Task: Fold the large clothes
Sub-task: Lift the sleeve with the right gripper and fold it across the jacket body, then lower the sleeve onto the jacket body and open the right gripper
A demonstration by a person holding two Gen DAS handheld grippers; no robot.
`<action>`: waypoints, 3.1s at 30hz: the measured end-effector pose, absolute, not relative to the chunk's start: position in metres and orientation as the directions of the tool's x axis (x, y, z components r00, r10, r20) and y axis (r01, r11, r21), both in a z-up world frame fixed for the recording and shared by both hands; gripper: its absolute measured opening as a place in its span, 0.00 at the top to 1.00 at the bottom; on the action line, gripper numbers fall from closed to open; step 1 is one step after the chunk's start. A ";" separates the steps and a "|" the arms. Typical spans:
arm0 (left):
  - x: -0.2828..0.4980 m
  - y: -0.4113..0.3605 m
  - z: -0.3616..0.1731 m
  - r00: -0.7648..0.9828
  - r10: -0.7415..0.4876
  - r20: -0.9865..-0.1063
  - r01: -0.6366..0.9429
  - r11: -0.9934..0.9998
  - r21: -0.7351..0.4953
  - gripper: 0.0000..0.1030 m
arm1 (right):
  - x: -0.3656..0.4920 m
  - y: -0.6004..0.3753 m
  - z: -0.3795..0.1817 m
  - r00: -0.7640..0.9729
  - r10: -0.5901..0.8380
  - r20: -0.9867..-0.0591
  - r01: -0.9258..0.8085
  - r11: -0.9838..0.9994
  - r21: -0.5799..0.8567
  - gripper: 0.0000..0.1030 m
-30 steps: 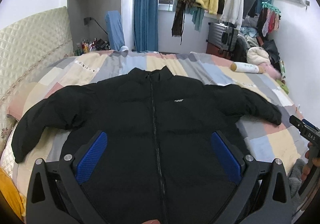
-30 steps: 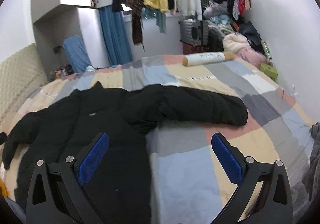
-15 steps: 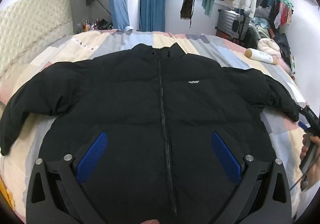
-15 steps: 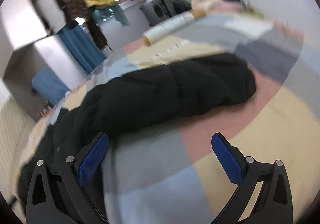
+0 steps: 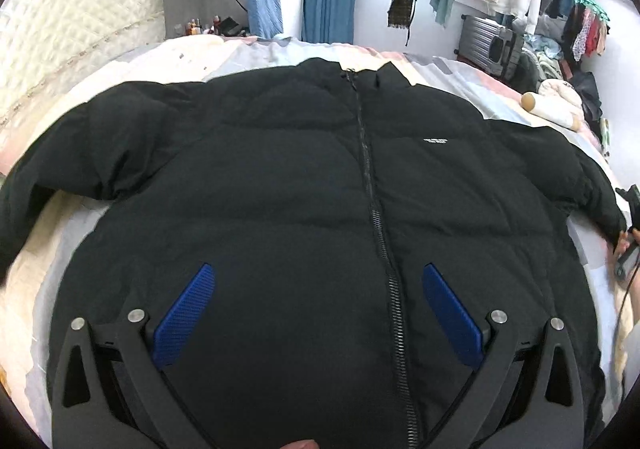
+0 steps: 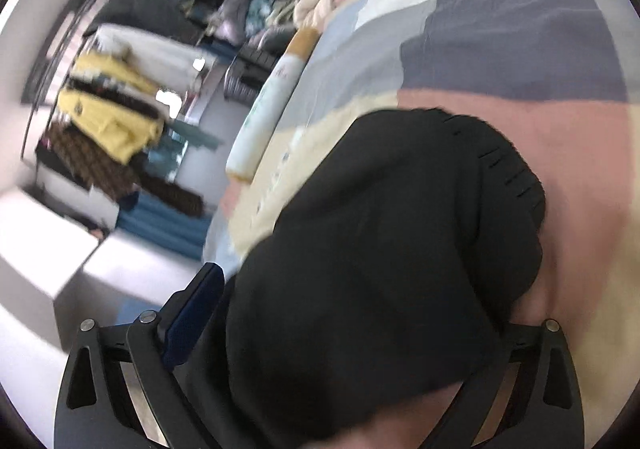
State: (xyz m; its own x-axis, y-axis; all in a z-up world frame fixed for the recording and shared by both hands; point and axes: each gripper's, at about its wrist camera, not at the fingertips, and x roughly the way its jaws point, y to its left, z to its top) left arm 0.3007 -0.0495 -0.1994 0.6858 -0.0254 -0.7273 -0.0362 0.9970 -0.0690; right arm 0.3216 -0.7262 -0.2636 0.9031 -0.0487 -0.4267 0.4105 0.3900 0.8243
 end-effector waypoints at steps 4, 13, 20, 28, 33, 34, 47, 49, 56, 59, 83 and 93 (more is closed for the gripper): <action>0.299 -0.040 -0.203 0.690 0.001 -0.724 -0.053 0.997 -0.049 0.00 | 0.335 -0.753 -0.262 0.916 -0.084 -0.392 0.393 0.379 0.838 0.41; 0.297 -0.040 -0.205 0.687 0.016 -0.726 -0.051 0.998 -0.026 0.00 | 0.355 -0.752 -0.218 0.852 -0.147 -0.503 0.487 0.574 0.658 0.92; 0.289 -0.037 -0.193 0.707 0.025 -0.707 -0.032 0.999 0.004 0.00 | 0.341 -0.745 -0.149 0.840 -0.240 -0.487 0.507 0.668 0.544 0.97; 0.268 -0.018 -0.169 0.715 0.042 -0.698 -0.037 0.999 0.022 0.00 | 0.337 -0.695 -0.058 0.865 -0.269 -0.424 0.455 0.777 0.436 0.98; 0.254 -0.001 -0.151 0.737 0.038 -0.674 -0.029 0.999 0.024 0.00 | 0.343 -0.635 0.008 0.908 -0.226 -0.353 0.361 0.849 0.385 0.98; 0.251 0.002 -0.148 0.743 0.035 -0.669 -0.026 0.999 0.023 0.00 | 0.342 -0.619 0.021 0.918 -0.211 -0.335 0.336 0.864 0.375 0.98; 0.238 0.050 -0.135 0.785 0.022 -0.619 -0.046 0.999 -0.024 0.00 | 0.373 -0.355 0.132 0.976 -0.001 -0.218 0.025 0.994 0.105 0.97; 0.237 0.057 -0.137 0.783 0.011 -0.622 -0.047 0.998 -0.042 0.00 | 0.382 -0.304 0.130 0.972 0.055 -0.227 -0.041 0.997 0.065 0.97; 0.235 0.087 -0.137 0.782 0.045 -0.621 -0.106 0.992 -0.062 0.00 | 0.410 -0.157 0.077 0.918 0.231 -0.322 -0.252 0.967 -0.027 0.97; 0.239 0.101 -0.145 0.767 0.055 -0.639 -0.131 0.989 -0.072 0.00 | 0.420 -0.102 0.026 0.870 0.285 -0.401 -0.324 0.946 -0.030 0.97; 0.267 0.143 -0.195 0.681 0.034 -0.732 -0.190 0.973 -0.132 0.00 | 0.454 0.022 -0.247 0.609 0.324 -0.724 -0.470 0.882 0.000 0.92; 0.259 0.136 -0.188 0.696 0.013 -0.718 -0.166 0.976 -0.143 0.00 | 0.412 0.001 -0.199 0.570 0.452 -0.686 -0.563 0.823 0.073 0.37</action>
